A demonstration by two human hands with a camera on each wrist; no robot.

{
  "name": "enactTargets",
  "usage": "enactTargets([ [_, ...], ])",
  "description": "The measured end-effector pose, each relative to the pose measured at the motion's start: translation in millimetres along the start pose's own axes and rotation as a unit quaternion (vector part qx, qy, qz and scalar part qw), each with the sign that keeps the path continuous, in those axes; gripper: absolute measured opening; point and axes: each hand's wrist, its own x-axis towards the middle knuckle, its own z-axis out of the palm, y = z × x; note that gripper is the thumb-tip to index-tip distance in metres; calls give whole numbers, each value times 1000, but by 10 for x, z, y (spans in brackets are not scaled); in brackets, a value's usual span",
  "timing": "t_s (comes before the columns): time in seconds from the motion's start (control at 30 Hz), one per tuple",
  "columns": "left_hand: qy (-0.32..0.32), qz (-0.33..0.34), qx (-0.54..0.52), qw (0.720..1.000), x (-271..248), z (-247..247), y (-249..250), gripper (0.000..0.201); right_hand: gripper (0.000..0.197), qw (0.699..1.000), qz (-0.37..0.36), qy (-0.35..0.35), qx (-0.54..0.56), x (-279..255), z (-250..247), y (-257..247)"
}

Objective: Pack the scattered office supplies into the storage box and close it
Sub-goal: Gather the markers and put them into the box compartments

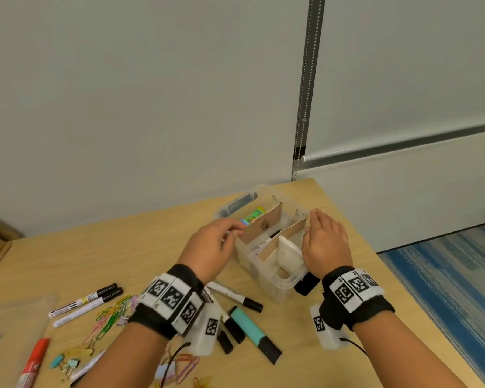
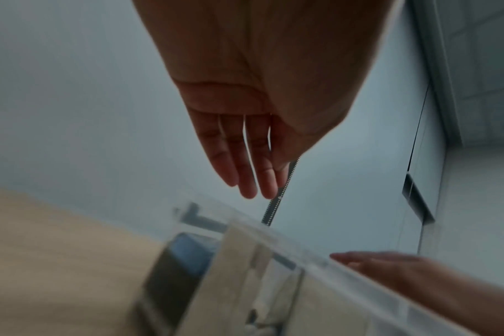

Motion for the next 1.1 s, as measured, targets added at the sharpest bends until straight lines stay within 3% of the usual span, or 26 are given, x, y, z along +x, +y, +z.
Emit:
enactTargets([
  [0.07, -14, -9, 17, 1000, -226, -60, -179, 23, 55, 999, 1, -22, -36, -20, -100, -76],
  [0.13, -50, -31, 48, 997, -431, -68, -407, 22, 56, 997, -42, -2, -61, -78, -236, -231],
  [0.23, -103, -59, 75, 990, -662, -13, -723, 23, 32, 975, -198, 106, 9, -288, -376, -604],
  [0.27, -125, -62, 79, 987, -727, 15, -784, 25, 21, 964, -242, 107, 43, -393, -370, -739],
  [0.33, -167, -49, 94, 980, -824, 82, -847, 28, 9, 955, -289, 15, 71, -608, -275, -953],
  [0.43, -210, -16, 145, 967, -889, 177, -842, 39, 13, 944, -266, -191, -40, -820, 68, -1037],
  [0.53, -226, 4, 198, 954, -889, 260, -857, 51, 30, 925, -187, -308, -117, -901, 373, -903],
  [0.77, -252, 46, 299, 919, -798, 394, -892, 52, 34, 919, -143, -353, -103, -949, 464, -877],
  [1.1, -282, 74, 327, 899, -706, 361, -871, 44, 46, 923, -113, -362, -62, -920, 426, -908],
])
